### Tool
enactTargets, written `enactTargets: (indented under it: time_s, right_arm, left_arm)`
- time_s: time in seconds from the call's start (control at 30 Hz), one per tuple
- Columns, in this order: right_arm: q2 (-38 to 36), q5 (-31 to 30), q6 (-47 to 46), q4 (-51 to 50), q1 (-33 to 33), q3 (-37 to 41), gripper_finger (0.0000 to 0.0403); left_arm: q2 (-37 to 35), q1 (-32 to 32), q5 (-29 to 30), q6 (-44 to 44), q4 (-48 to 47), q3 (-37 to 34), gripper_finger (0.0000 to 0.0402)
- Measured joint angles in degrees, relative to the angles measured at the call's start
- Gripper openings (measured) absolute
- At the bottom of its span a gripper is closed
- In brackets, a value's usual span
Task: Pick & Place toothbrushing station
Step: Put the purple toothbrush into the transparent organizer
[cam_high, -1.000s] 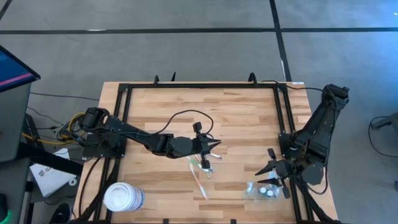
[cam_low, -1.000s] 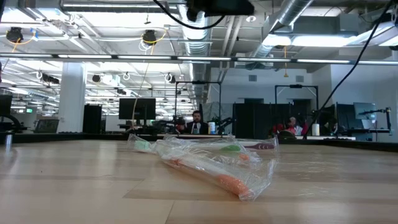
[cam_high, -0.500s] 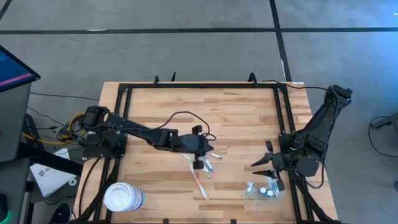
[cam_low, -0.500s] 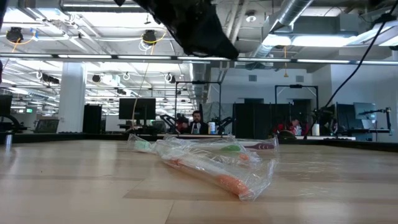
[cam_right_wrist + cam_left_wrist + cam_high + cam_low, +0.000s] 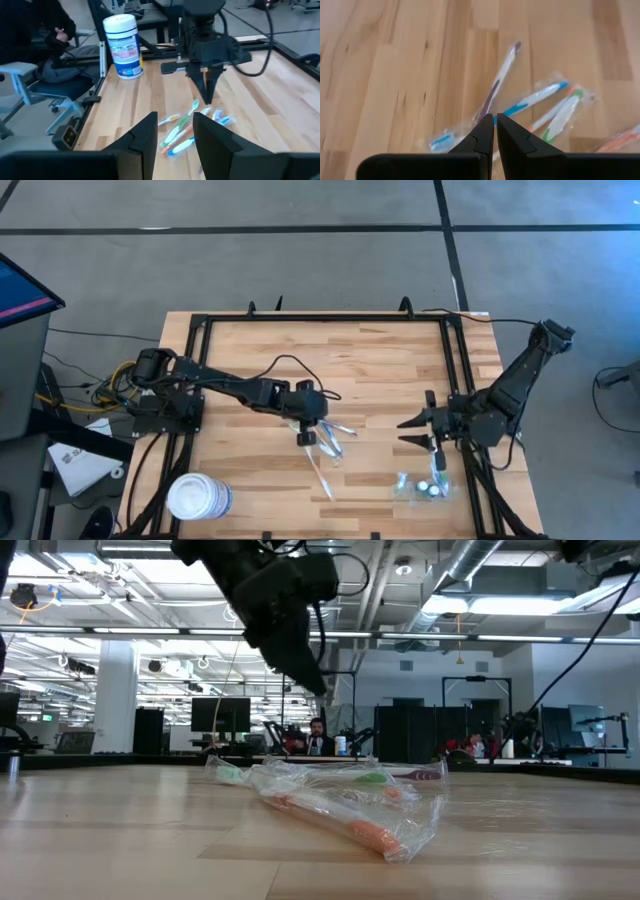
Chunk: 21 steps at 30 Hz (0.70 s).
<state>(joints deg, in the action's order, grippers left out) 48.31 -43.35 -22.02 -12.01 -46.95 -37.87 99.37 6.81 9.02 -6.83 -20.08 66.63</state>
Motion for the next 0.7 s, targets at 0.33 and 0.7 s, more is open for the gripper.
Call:
enactTargets:
  time_s: [0.33, 0.7]
  right_arm:
    - [-0.37, 0.02, 0.15, -0.09, 2.25, 0.00, 0.0116]
    - [-0.35, 0.04, 0.13, -1.00, 2.25, 0.00, 0.0116]
  left_arm:
    - [0.00, -2.94, 0.02, -7.13, -0.76, -6.23, 0.0016]
    - [0.00, -5.23, 0.24, -10.27, -0.48, -8.87, 0.0078]
